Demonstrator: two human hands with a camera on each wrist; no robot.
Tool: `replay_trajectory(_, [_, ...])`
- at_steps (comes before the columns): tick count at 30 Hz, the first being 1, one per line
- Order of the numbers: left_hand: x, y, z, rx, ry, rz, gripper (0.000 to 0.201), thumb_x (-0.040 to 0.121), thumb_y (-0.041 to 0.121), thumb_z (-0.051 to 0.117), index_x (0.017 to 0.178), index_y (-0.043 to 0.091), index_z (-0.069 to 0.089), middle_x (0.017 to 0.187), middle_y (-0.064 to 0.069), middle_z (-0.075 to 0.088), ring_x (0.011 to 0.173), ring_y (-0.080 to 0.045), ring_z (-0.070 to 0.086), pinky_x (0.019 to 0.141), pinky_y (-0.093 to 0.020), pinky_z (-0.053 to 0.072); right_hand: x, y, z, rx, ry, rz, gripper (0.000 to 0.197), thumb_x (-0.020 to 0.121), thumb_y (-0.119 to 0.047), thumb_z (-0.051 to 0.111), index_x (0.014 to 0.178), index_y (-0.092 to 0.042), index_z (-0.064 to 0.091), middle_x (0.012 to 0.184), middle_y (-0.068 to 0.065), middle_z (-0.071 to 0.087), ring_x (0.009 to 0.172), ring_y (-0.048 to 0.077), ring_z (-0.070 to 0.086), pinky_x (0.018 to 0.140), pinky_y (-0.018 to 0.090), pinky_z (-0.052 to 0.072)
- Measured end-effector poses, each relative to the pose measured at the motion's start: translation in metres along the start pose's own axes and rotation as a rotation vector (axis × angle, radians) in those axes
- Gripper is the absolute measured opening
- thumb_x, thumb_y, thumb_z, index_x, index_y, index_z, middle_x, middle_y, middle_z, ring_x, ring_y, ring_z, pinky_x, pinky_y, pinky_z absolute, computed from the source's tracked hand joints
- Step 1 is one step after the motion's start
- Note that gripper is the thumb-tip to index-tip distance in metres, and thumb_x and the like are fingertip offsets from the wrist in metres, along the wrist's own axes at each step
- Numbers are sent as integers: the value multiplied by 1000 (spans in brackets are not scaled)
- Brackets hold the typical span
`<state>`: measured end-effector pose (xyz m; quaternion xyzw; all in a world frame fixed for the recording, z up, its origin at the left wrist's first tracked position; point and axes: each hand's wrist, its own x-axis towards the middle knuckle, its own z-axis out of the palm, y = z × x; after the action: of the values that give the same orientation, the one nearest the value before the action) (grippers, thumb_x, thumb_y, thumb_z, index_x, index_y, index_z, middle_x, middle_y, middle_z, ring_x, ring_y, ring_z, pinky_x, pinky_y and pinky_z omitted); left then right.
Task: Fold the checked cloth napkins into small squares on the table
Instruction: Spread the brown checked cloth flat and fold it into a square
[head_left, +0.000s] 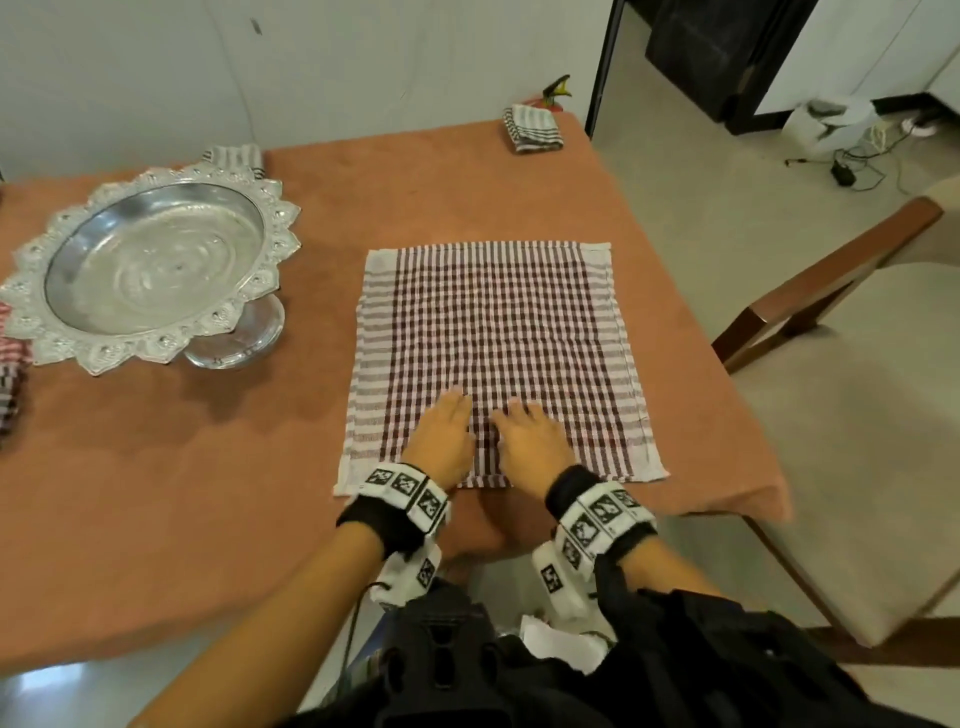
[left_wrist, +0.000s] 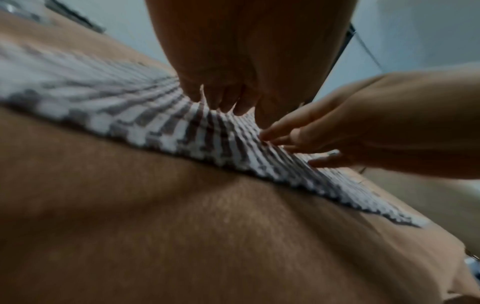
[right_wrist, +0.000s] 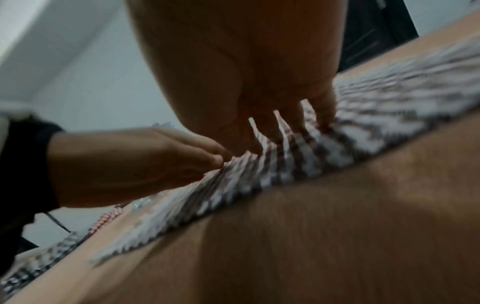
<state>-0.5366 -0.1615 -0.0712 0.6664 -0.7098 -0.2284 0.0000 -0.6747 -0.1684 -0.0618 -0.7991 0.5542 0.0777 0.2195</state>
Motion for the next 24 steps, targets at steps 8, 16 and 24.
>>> replay_trajectory(8, [-20,-53,8,163,-193,-142,60,100,40,17,148,18,-12,156,1,-19,145,-16,-15,117,-39,-6,-21,84,22,13,-66,262,57,92,-57,7,145,-43,-11,156,-9,-21,144,22,-20,113,56,-9])
replay_trajectory(16, [18,-10,-1,188,-196,68,59,101,25,26,149,11,-4,158,-7,-10,147,-20,-7,119,-38,0,19,42,-10,-101,-13,109,56,99,-26,31,149,-23,6,159,4,-7,146,30,-8,116,51,2])
replay_trajectory(24, [55,-99,-46,148,-216,-224,58,101,24,22,149,11,-7,157,-7,-15,146,-21,-11,119,-42,-2,53,96,-26,-5,-126,345,62,94,-60,17,147,-39,-9,156,-6,-21,145,22,-18,114,53,-6])
